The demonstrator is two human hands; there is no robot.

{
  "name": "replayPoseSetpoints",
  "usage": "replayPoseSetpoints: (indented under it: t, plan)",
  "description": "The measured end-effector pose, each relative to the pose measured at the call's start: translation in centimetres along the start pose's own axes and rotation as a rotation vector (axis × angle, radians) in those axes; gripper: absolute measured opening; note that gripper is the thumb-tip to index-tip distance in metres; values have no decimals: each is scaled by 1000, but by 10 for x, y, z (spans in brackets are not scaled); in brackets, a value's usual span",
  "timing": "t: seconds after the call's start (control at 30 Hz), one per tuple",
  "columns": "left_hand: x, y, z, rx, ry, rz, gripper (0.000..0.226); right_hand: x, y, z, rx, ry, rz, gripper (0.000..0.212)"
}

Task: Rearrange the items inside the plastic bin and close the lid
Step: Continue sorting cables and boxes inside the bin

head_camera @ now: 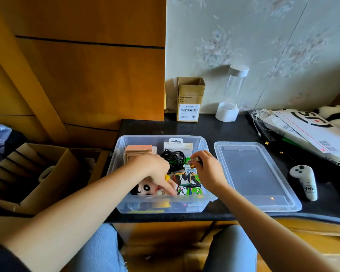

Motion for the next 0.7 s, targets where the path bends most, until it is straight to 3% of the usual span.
replayPoseSetpoints:
  t: [0.1, 0.17, 0.27, 0.33, 0.43, 0.7]
  plan:
    - [-13, -10, 2, 75, 179, 9, 74, 0, 1, 1, -6, -15, -3, 14]
    - [-21, -19, 9, 22, 212, 26, 75, -1, 0, 1, -10, -31, -17, 13]
    - [-26, -36, 18, -132, 102, 74, 51, -2, 1, 2, -18, -45, -32, 14]
    - [-28, -47, 14, -143, 77, 103, 36, -3, 1, 2, -17, -42, -31, 14]
    - [-33, -61, -7, -36, 185, 99, 48, -4, 1, 0, -6, -23, -27, 14]
    - [-30, -63, -16, 41, 478, 60, 55, -4, 0, -3, 8, 55, -22, 16]
Point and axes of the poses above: each hand's wrist, its own y-axis away from the middle knuckle, its own z-axis out of the back of the hand, x = y × z, the point moved 9 cm from there along -y, towards the middle knuckle, and after that the axes turned 3 degrees about -y, right-handed, at the moved point
